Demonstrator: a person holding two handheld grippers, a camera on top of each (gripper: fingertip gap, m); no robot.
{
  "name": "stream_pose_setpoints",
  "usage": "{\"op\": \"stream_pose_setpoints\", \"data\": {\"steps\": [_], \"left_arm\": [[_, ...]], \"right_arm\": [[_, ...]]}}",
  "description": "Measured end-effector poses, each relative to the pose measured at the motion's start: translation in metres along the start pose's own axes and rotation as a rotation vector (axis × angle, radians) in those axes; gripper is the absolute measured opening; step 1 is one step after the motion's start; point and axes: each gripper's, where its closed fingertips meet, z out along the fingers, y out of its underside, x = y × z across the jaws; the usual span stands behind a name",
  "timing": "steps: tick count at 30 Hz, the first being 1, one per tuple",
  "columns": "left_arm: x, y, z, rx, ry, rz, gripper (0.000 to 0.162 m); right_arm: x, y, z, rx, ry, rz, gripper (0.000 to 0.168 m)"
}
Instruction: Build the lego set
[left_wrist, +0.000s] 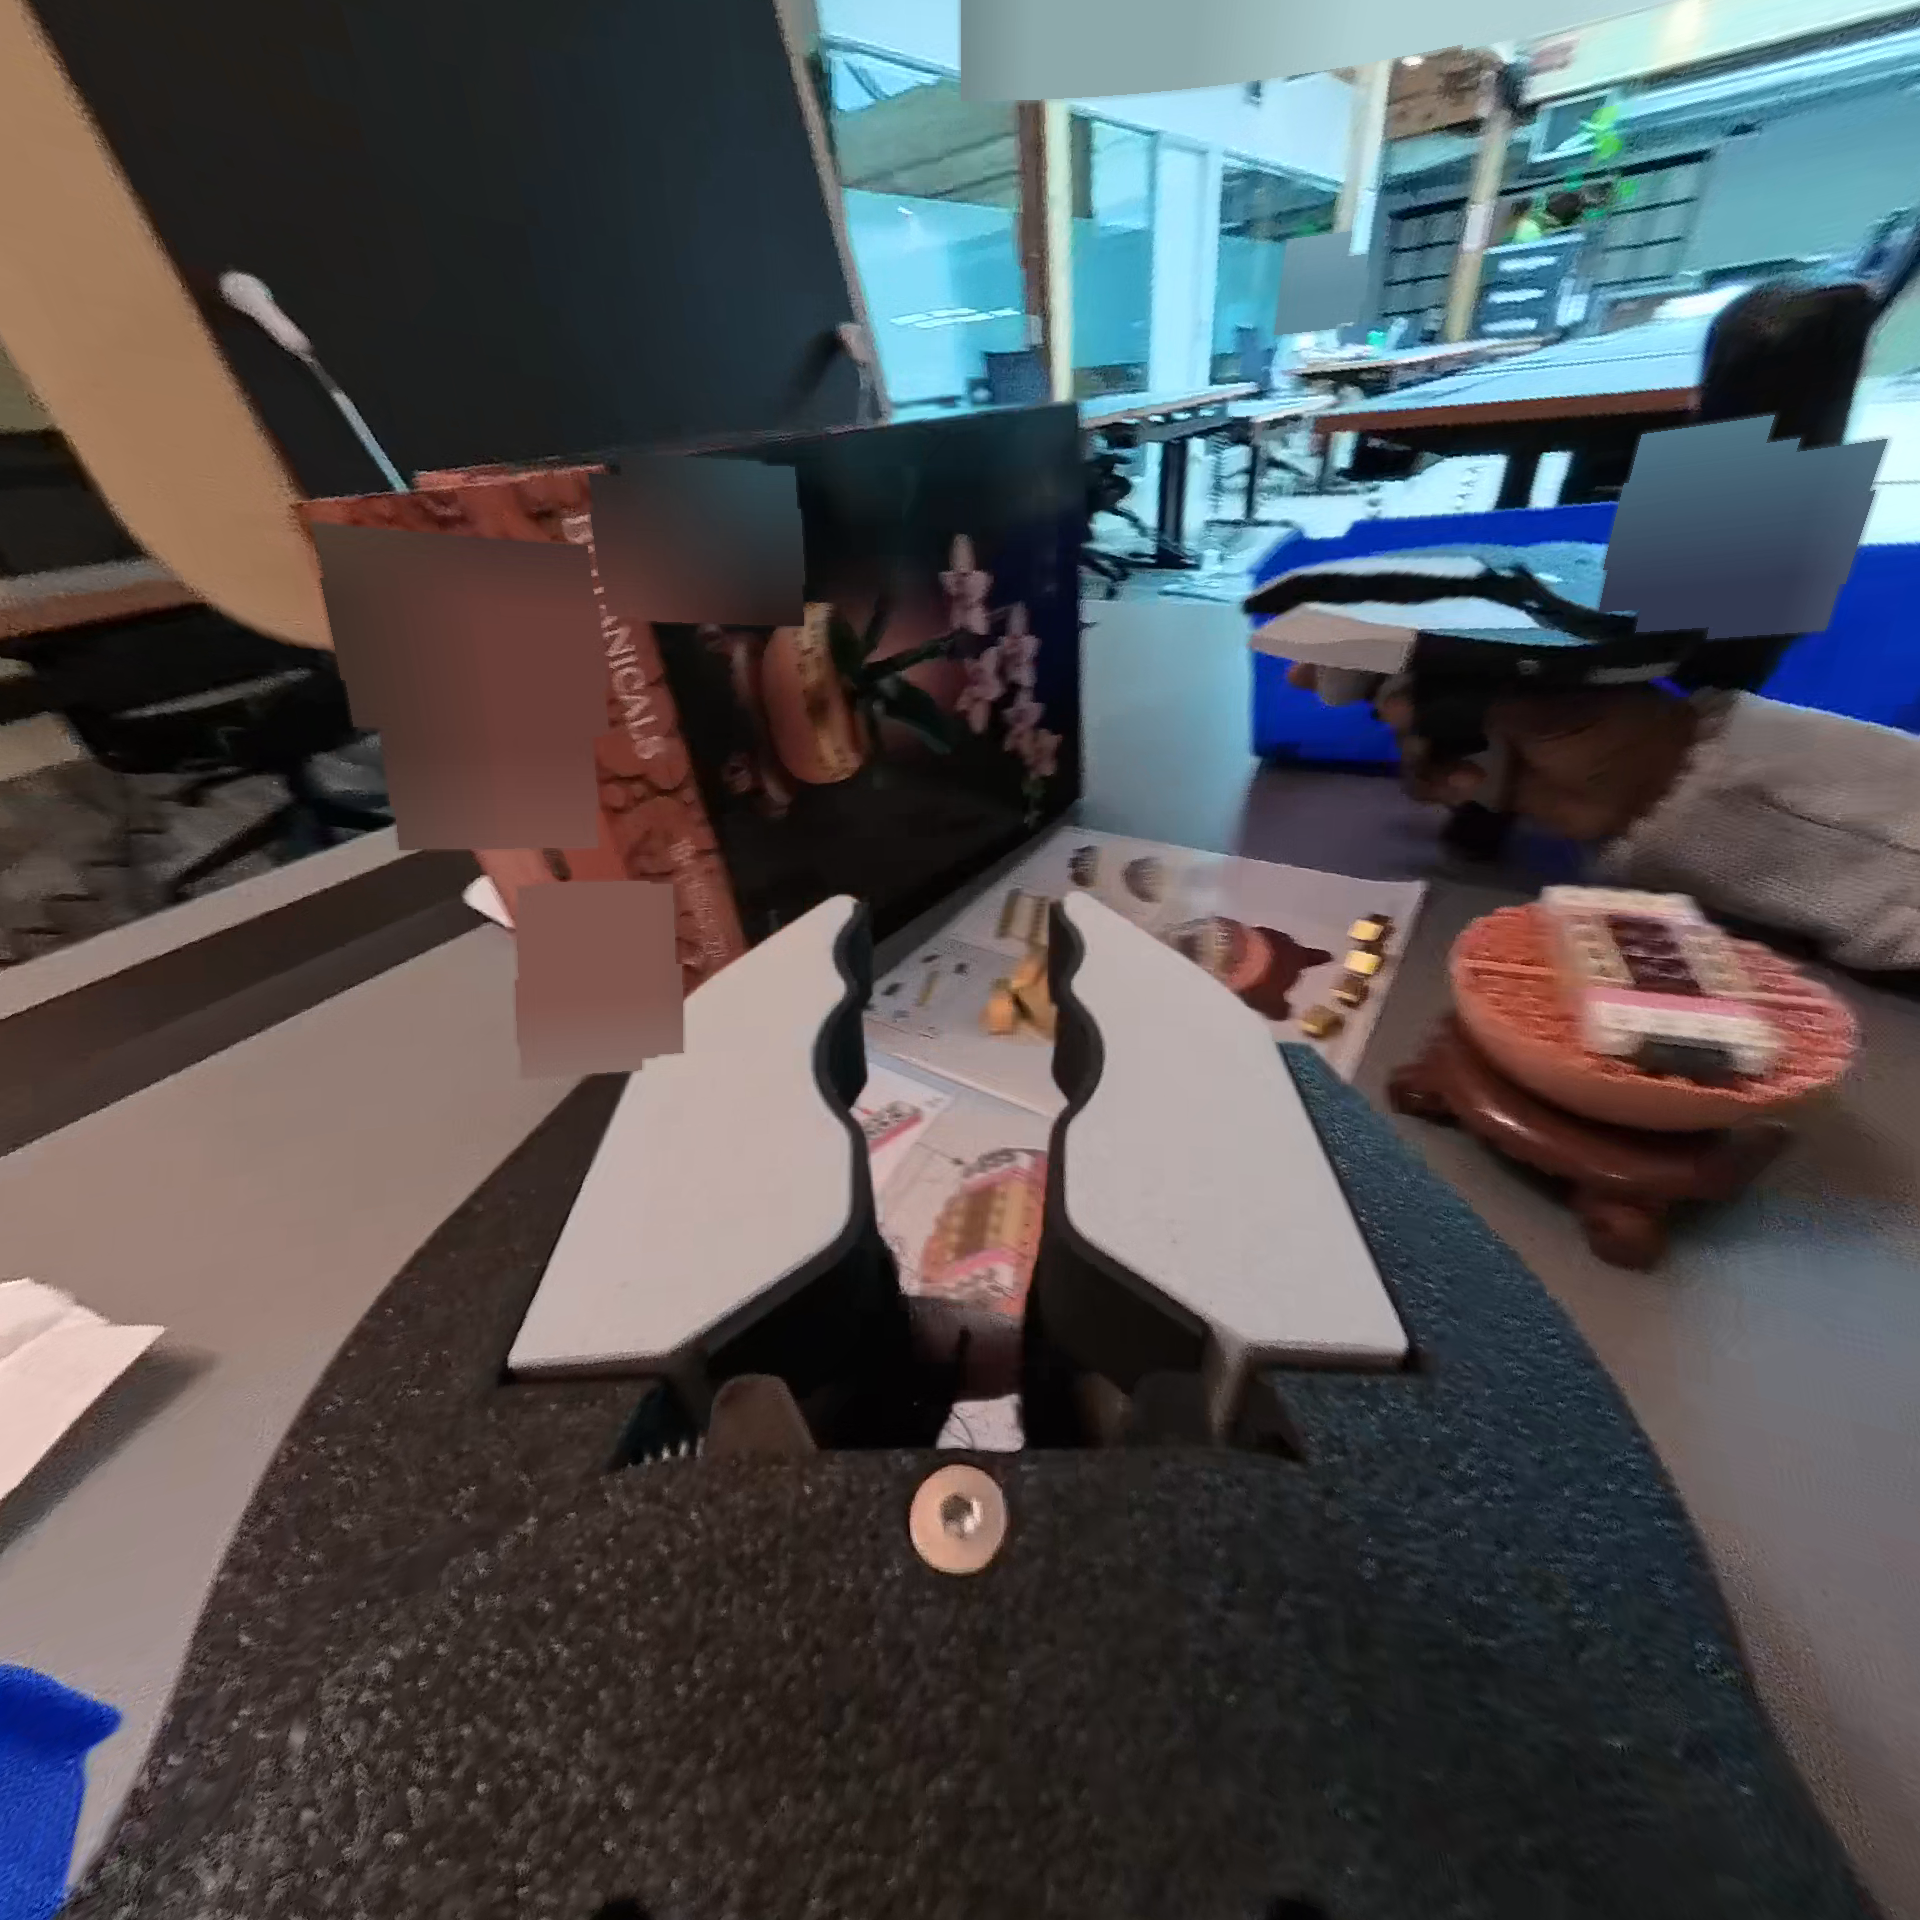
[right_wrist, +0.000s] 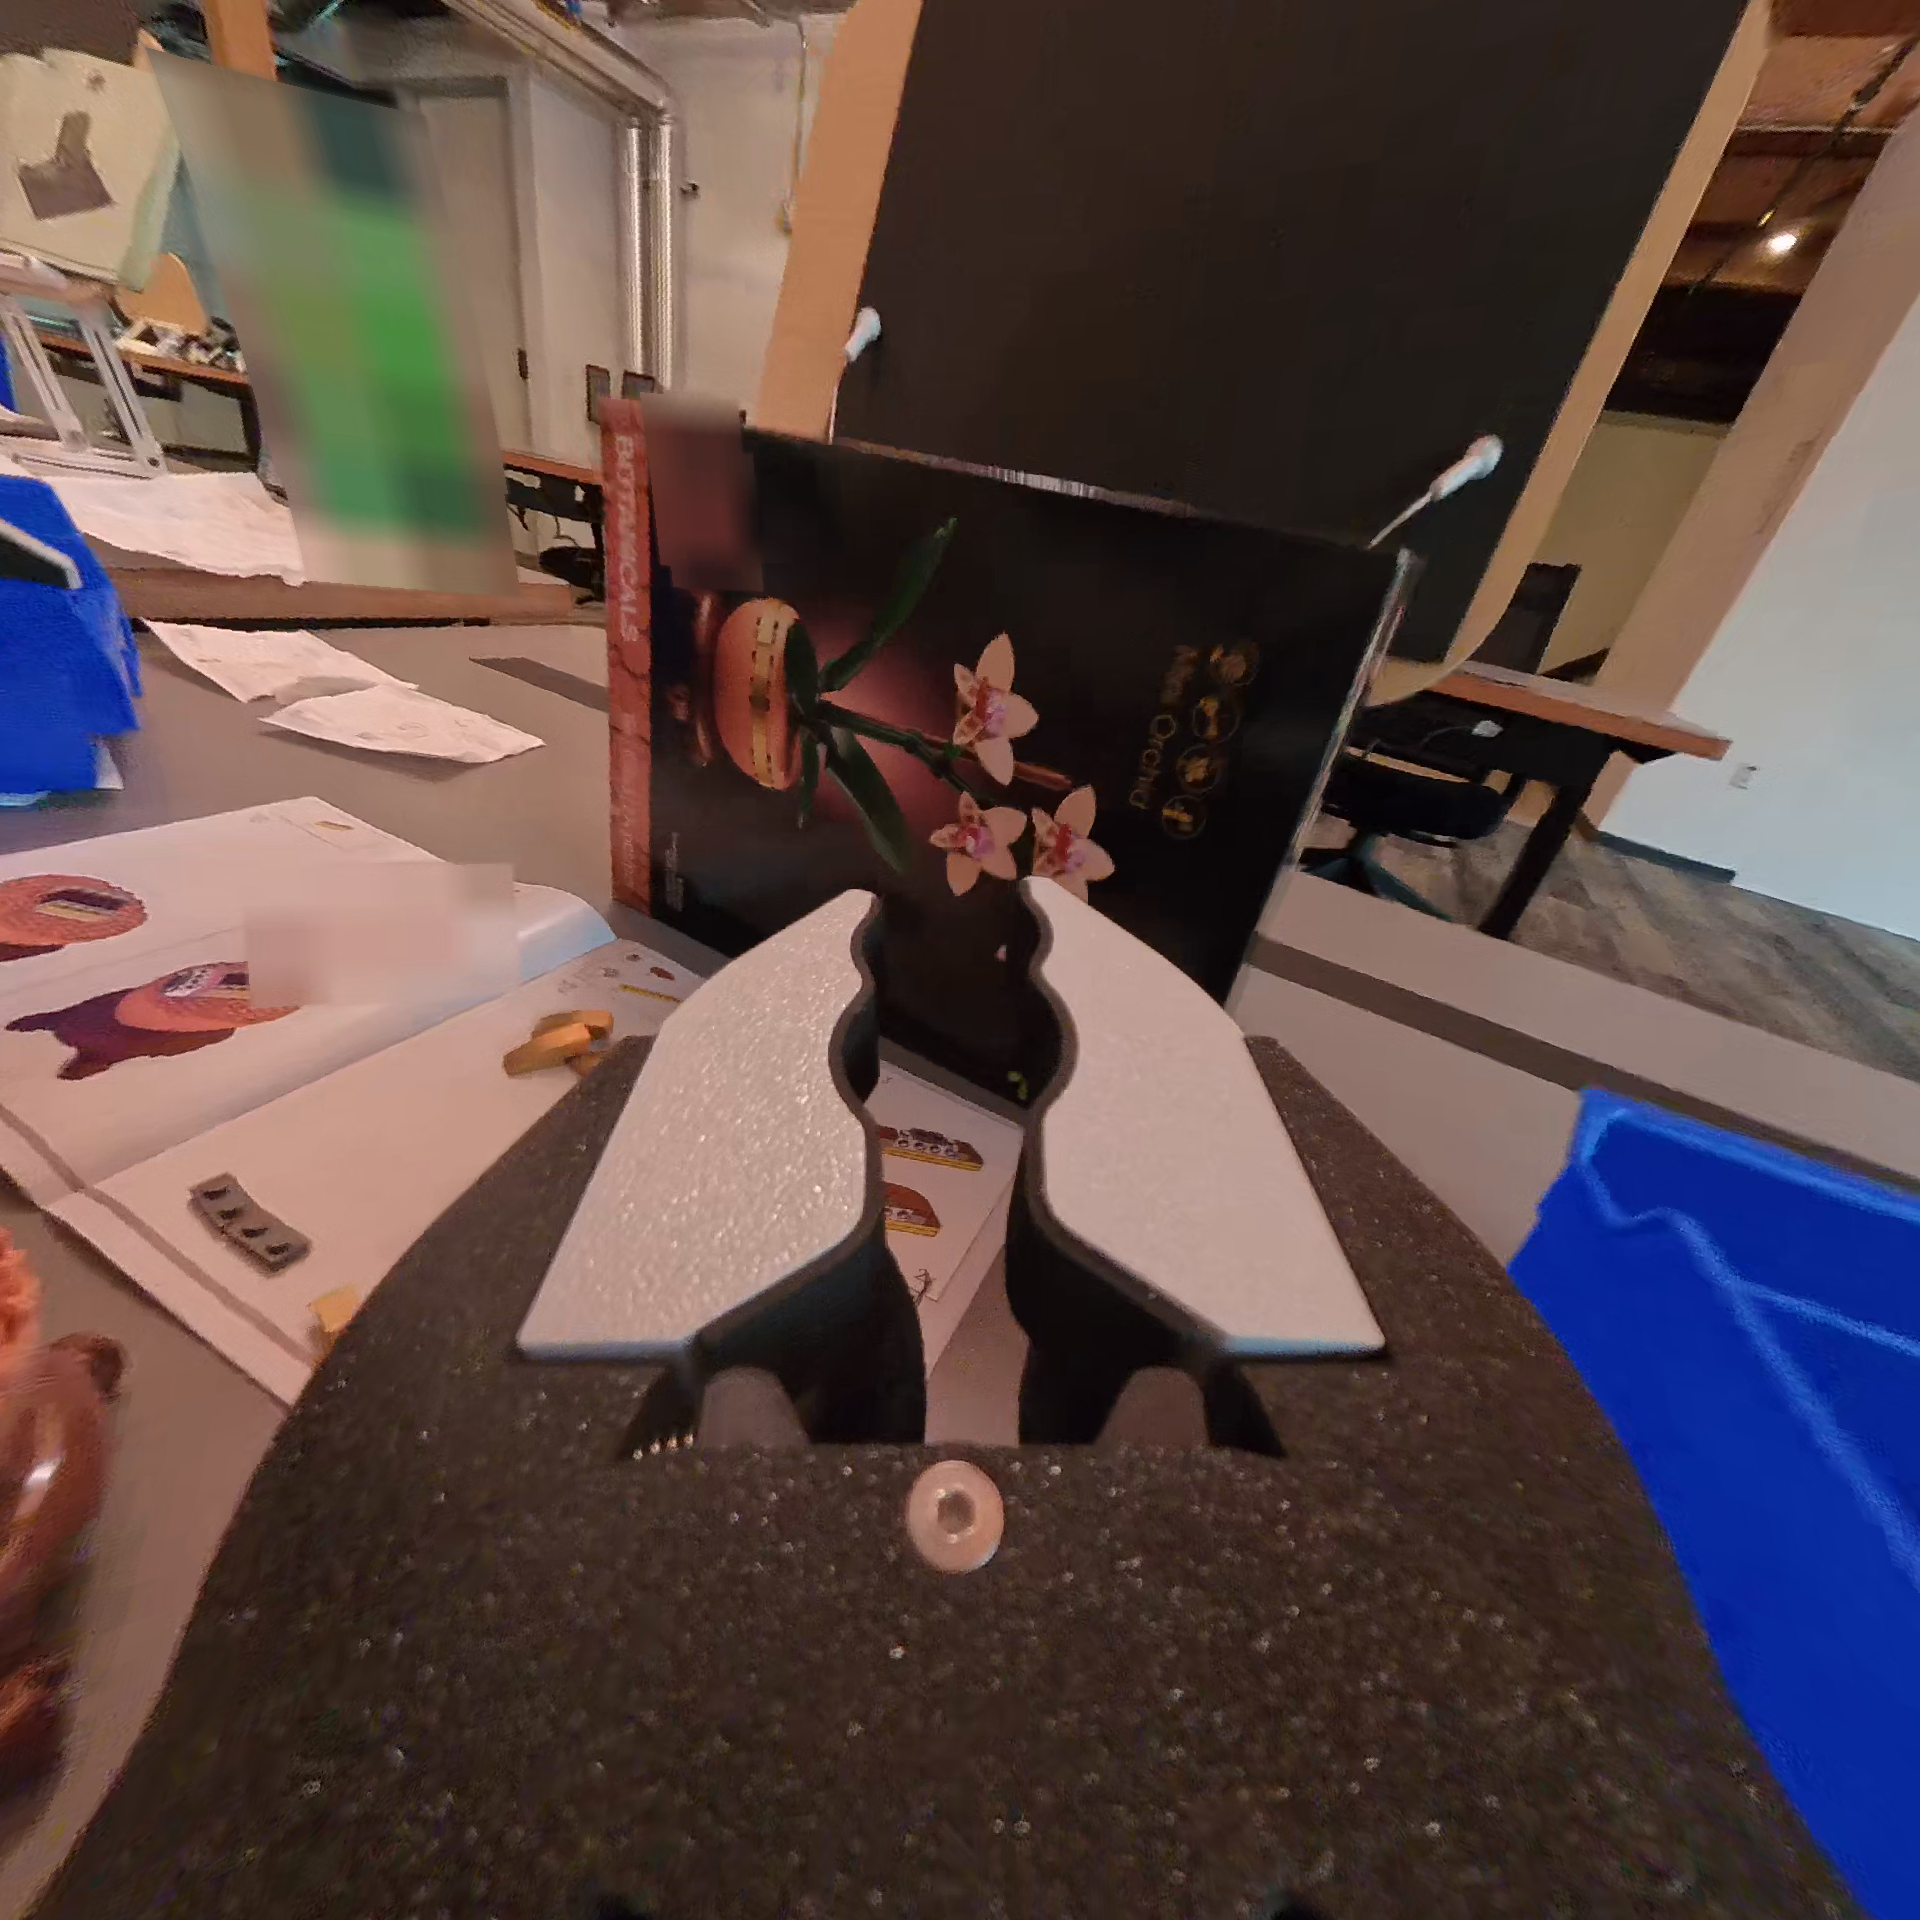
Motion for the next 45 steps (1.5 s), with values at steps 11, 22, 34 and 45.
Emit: {"op": "stream_pose_setpoints", "data": {"steps": [11, 22, 34, 45], "left_arm": [[0.020, 0.009, -0.046, 0.062, 0.048, 0.039, 0.023], [0.026, 0.010, -0.052, 0.049, 0.047, 0.087, 0.005], [0.029, 0.000, -0.062, 0.135, 0.102, 0.035, 0.013], [0.027, -0.001, -0.062, 0.142, 0.104, 0.026, 0.014]], "right_arm": [[-0.112, -0.098, -0.044, 0.027, -0.235, -0.044, 0.017], [-0.260, 0.013, -0.042, -0.593, -0.362, -0.067, 0.050], [-0.285, 0.048, -0.039, -0.761, -0.255, -0.208, 0.013], [-0.323, 0.056, -0.017, -0.701, -0.367, -0.266, 0.014]]}}
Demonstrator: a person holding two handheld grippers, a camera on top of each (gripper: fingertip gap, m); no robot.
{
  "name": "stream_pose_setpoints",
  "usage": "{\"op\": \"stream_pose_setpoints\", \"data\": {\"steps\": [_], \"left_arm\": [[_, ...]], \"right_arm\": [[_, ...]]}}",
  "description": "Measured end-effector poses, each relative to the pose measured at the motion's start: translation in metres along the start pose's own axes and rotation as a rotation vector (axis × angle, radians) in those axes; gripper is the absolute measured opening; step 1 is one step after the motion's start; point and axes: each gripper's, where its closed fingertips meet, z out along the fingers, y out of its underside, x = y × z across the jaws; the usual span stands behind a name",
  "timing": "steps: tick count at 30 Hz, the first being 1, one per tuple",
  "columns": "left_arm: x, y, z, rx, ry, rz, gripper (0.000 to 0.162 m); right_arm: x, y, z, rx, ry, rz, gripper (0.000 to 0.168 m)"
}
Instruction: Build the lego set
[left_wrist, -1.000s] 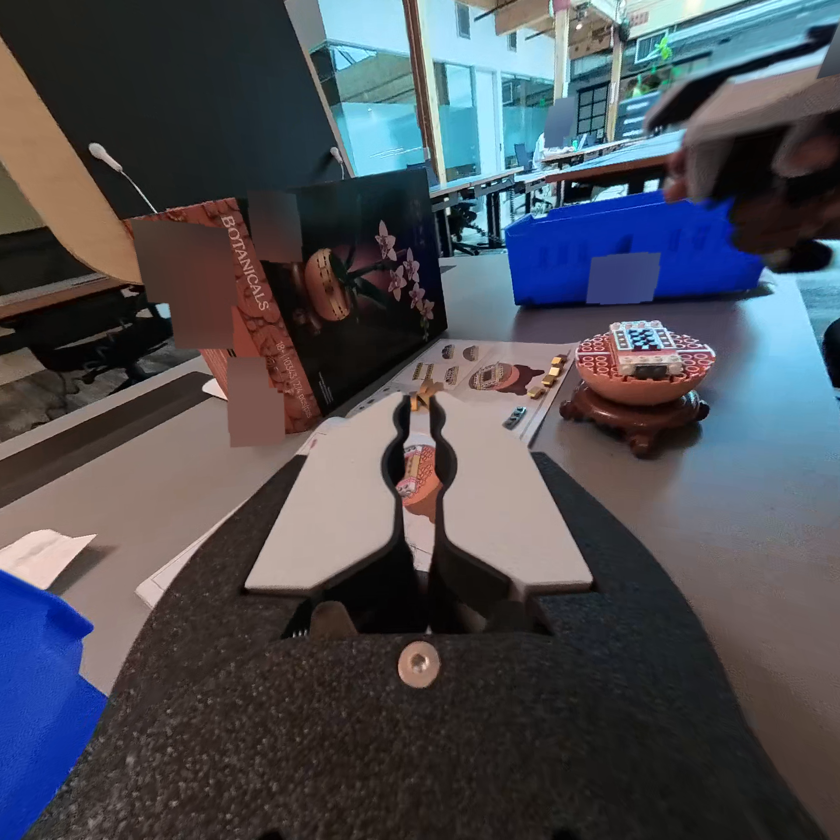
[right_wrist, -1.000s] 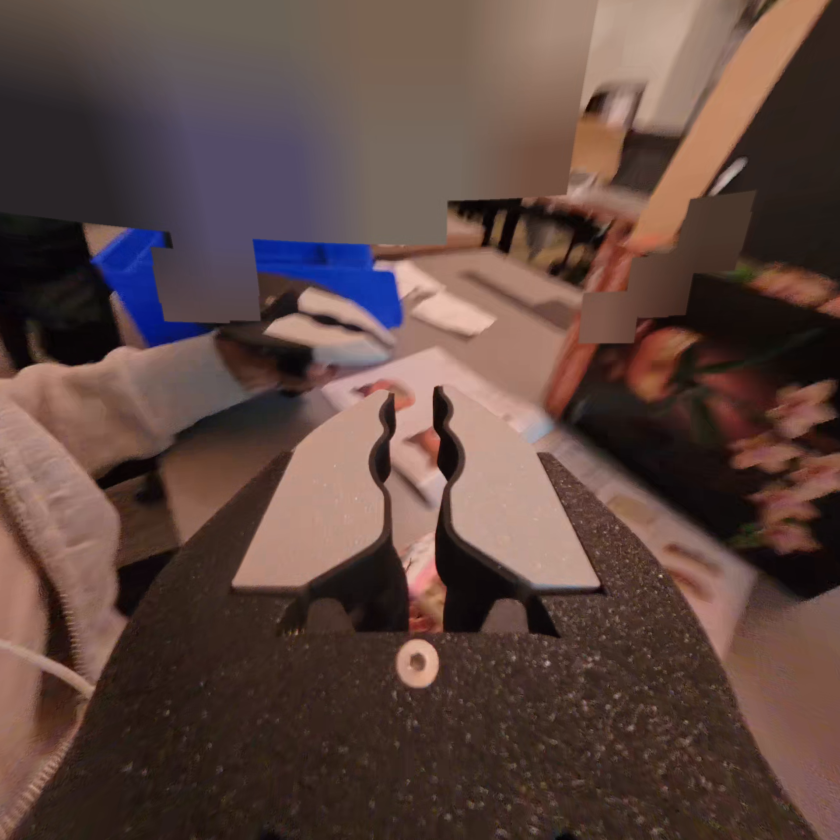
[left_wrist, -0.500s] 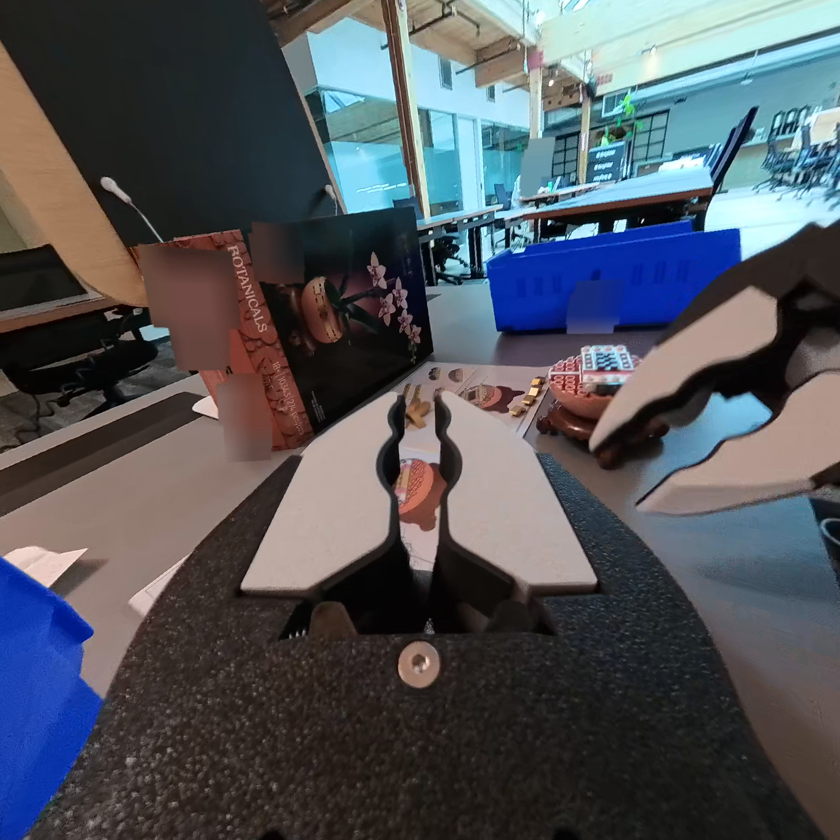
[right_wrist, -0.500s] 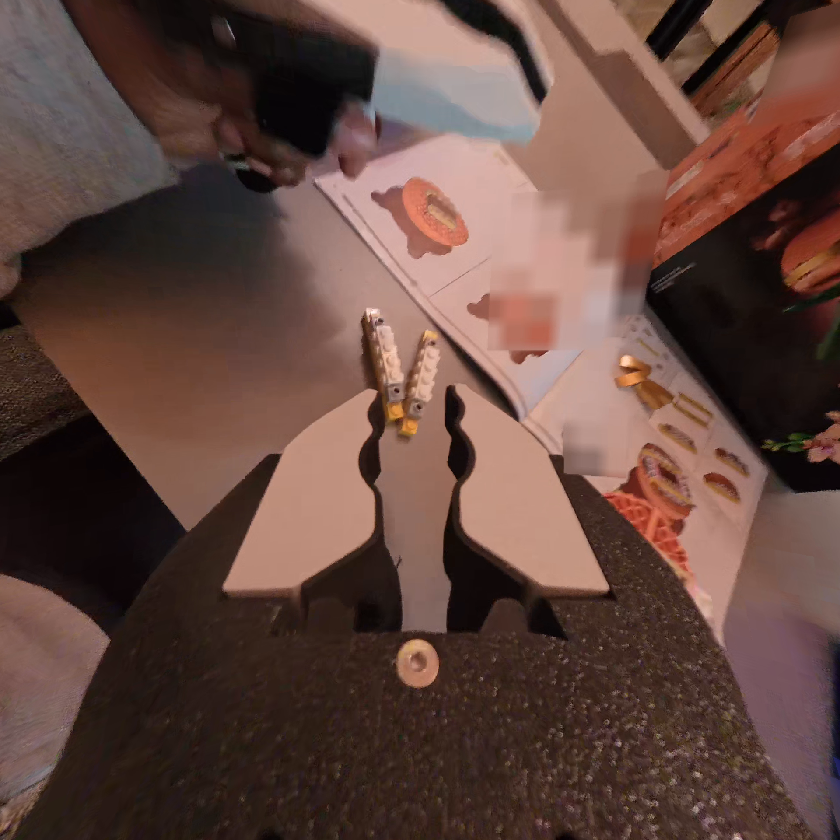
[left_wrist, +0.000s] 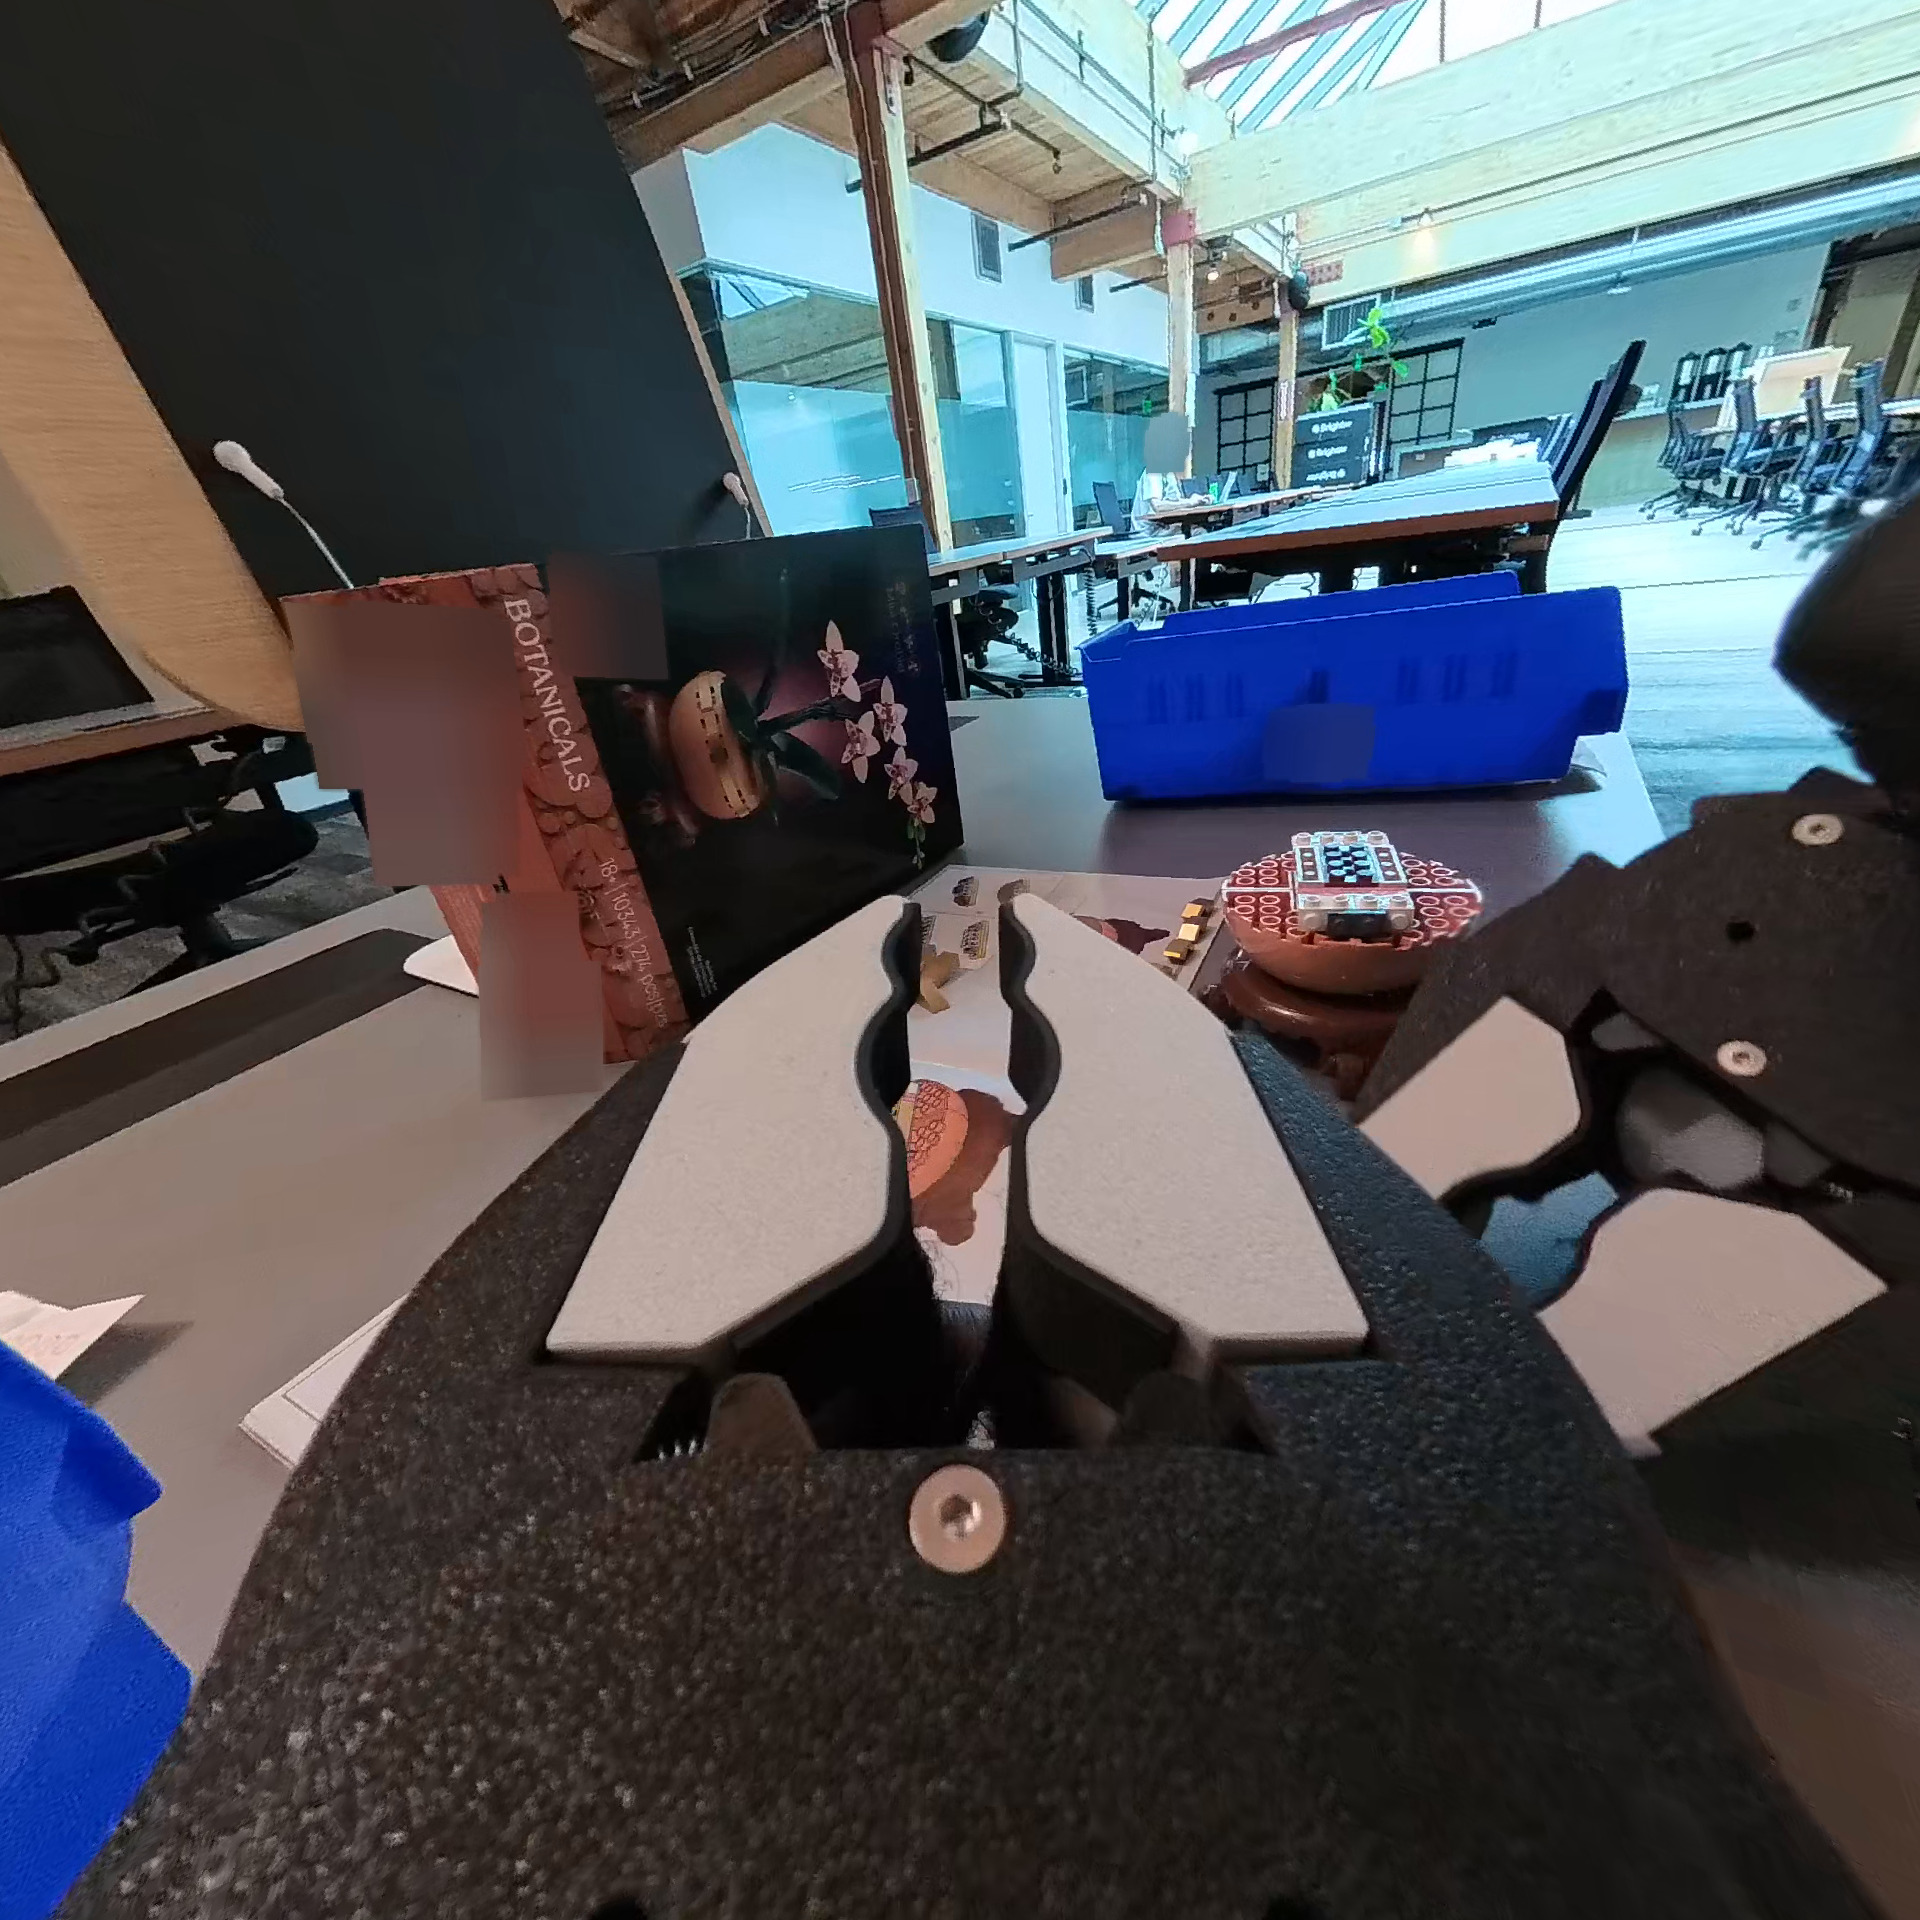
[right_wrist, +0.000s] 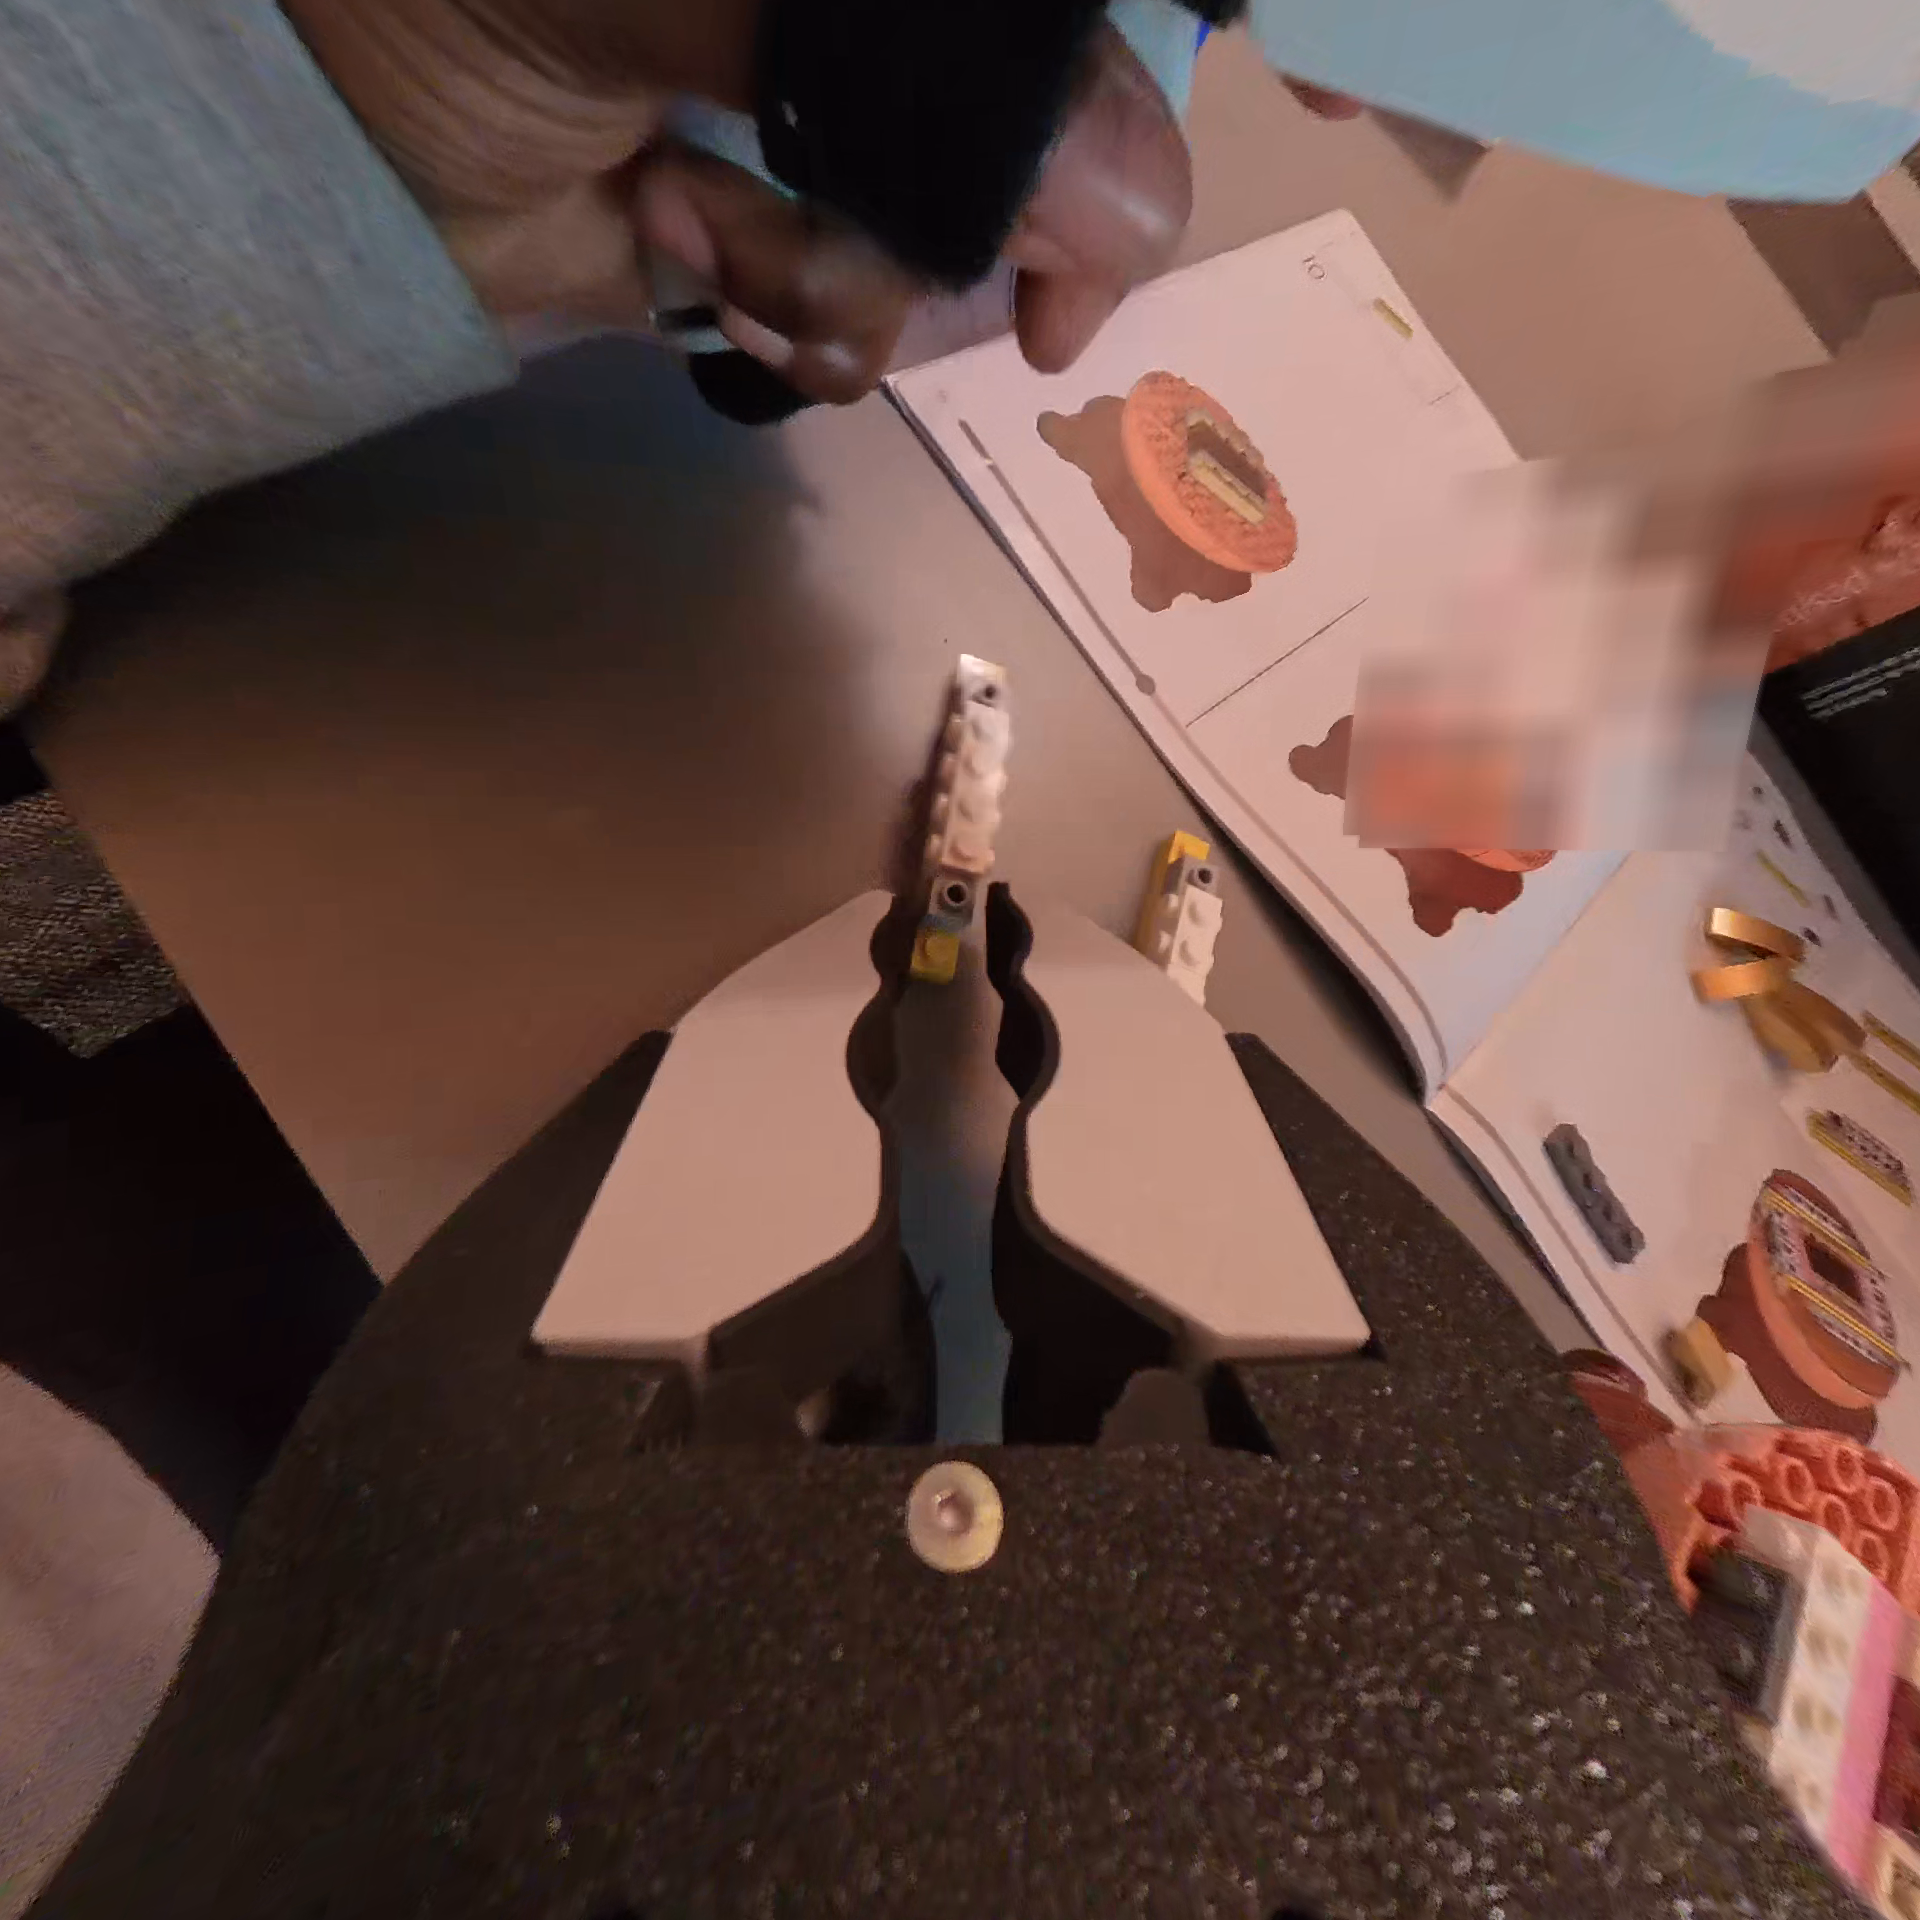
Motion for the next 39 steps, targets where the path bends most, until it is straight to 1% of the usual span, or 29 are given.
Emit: {"op": "stream_pose_setpoints", "data": {"steps": [3, 6, 7, 11, 12, 13, 15, 17, 19, 21, 22, 24, 26, 27, 28, 30, 32, 33, 36, 37, 38, 39], "left_arm": [[-0.001, 0.001, 0.000, -0.001, -0.001, -0.011, 0.014], [0.000, 0.002, 0.000, -0.003, 0.010, -0.017, 0.014], [0.002, 0.002, 0.001, -0.005, 0.022, -0.025, 0.014], [0.011, 0.003, 0.002, -0.011, 0.088, -0.038, 0.017], [0.014, 0.003, 0.001, -0.013, 0.109, -0.039, 0.018], [0.018, 0.004, 0.001, -0.017, 0.134, -0.042, 0.019], [0.025, 0.005, -0.002, -0.023, 0.195, -0.054, 0.022], [0.031, 0.004, -0.005, -0.021, 0.254, -0.091, 0.028], [0.036, -0.001, -0.009, 0.003, 0.310, -0.154, 0.041], [0.041, -0.008, -0.013, 0.030, 0.382, -0.255, 0.059], [0.047, -0.012, -0.014, 0.041, 0.433, -0.312, 0.067], [0.065, -0.024, -0.012, 0.065, 0.557, -0.395, 0.070], [0.089, -0.028, -0.001, 0.038, 0.639, -0.393, 0.065], [0.099, -0.026, 0.007, 0.001, 0.642, -0.358, 0.063], [0.105, -0.023, 0.016, -0.031, 0.620, -0.313, 0.061], [0.106, -0.024, 0.031, -0.045, 0.534, -0.254, 0.050], [0.106, -0.028, 0.040, -0.043, 0.505, -0.264, 0.038], [0.106, -0.028, 0.044, -0.058, 0.500, -0.268, 0.033], [0.115, -0.025, 0.053, -0.105, 0.523, -0.250, 0.028], [0.119, -0.025, 0.056, -0.112, 0.534, -0.243, 0.023], [0.122, -0.024, 0.059, -0.125, 0.542, -0.231, 0.013], [0.124, -0.023, 0.061, -0.136, 0.538, -0.211, 0.011]], "right_arm": [[0.017, 0.000, -0.015, 0.024, 0.077, 0.030, 0.017], [0.035, 0.013, -0.030, -0.005, 0.140, 0.115, 0.020], [0.037, 0.017, -0.030, -0.022, 0.139, 0.138, 0.023], [0.037, 0.025, -0.012, -0.077, 0.121, 0.153, 0.024], [0.035, 0.026, -0.008, -0.081, 0.105, 0.157, 0.014], [0.033, 0.025, -0.007, -0.071, 0.089, 0.158, 0.010], [0.034, 0.026, -0.009, -0.078, 0.077, 0.149, 0.009], [0.038, 0.019, -0.023, -0.013, 0.060, 0.166, 0.009], [0.044, -0.004, -0.053, 0.113, -0.022, 0.197, 0.009], [0.049, -0.027, -0.088, 0.232, -0.176, 0.170, 0.009], [0.055, -0.032, -0.103, 0.257, -0.248, 0.163, 0.009], [0.064, -0.038, -0.127, 0.324, -0.429, 0.119, 0.009], [0.078, -0.039, -0.138, 0.365, -0.542, 0.096, 0.009], [0.083, -0.037, -0.140, 0.359, -0.586, 0.076, 0.009], [0.088, -0.034, -0.140, 0.343, -0.607, 0.053, 0.009], [0.093, -0.027, -0.139, 0.304, -0.642, -0.006, 0.009], [0.092, -0.020, -0.139, 0.277, -0.686, -0.066, 0.009], [0.091, -0.016, -0.139, 0.262, -0.697, -0.096, 0.009], [0.090, -0.009, -0.139, 0.232, -0.717, -0.168, 0.009], [0.090, -0.007, -0.140, 0.233, -0.722, -0.177, 0.009], [0.091, -0.006, -0.142, 0.236, -0.728, -0.180, 0.009], [0.093, -0.004, -0.142, 0.240, -0.721, -0.176, 0.009]]}}
